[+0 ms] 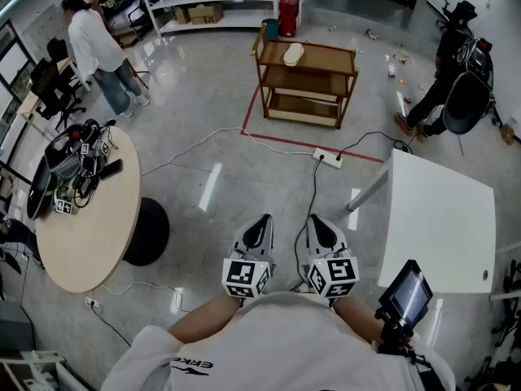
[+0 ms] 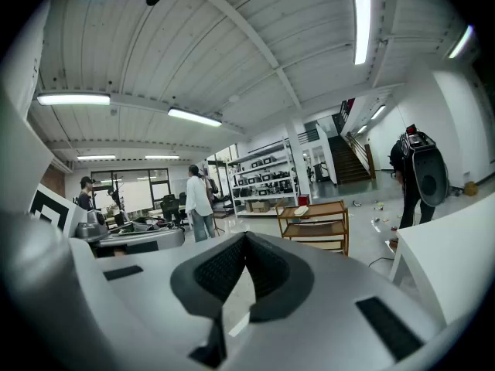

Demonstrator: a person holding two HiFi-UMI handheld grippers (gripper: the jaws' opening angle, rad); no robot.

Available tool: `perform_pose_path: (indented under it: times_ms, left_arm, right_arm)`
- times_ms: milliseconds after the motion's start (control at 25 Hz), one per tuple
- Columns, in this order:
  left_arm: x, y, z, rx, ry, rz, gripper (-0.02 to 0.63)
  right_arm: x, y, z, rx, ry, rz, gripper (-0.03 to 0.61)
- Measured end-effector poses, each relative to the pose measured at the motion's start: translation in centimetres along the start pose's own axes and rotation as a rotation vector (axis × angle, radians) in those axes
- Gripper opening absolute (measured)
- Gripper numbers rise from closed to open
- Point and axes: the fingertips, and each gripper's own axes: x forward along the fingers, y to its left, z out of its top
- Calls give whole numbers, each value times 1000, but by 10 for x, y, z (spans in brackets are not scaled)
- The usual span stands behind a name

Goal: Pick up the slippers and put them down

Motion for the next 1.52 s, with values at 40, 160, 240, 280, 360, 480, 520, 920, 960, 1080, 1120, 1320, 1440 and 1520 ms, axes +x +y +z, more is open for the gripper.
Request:
perform_pose_path:
  times_ms: [40,160,240,280,360,480,520,920,960,1080,1120,1320,1440,1520]
  left_arm:
    - [0,0,1,0,0,1,3]
    - [1,2,2,-1,1,3,2]
    - [1,2,3,-1,1,3,3]
    - [1,3,3,-1,1,4,3]
    - [1,3,3,-3,1,5,3]
    - [0,3,3,-5,2,6,2]
    - [0,4,3,-6,2,6,3]
    - [-16,30,1,-22,6,-14,2]
    - [-19,35,1,-24,7,-18,2]
    - [-30,53,-3,-33,9,-31,3]
    - [-34,59,-3,-35,9,-35,3]
    - [-55,89,-1,-34,15,-48,3]
    - [-65,105,-4,-41,28,-39,2]
    - [-69,112,-4,-42,30,-36,3]
  right_arm:
    - [0,0,1,1,0,1,3]
    - [1,0,2,3,0,1,3]
    - [2,1,2,6,0,0,3]
    - [2,1,2,8,0,0,3]
    - [2,1,2,11,-1,0,3]
    - [1,2,2,16,-5,1,3]
    - [2,2,3,19,-7,2,4]
    - [11,33,-3,32,-7,-20,3]
    - [12,38,-5,32,-5,-25,3]
    - [18,57,-11,31,-2,-42,3]
    - [19,64,-12,31,-1,-49,3]
    - [26,98,-20,34,15,-61,3]
    - [33,117,-22,29,24,-50,3]
    - [37,122,-20,25,22,-48,4]
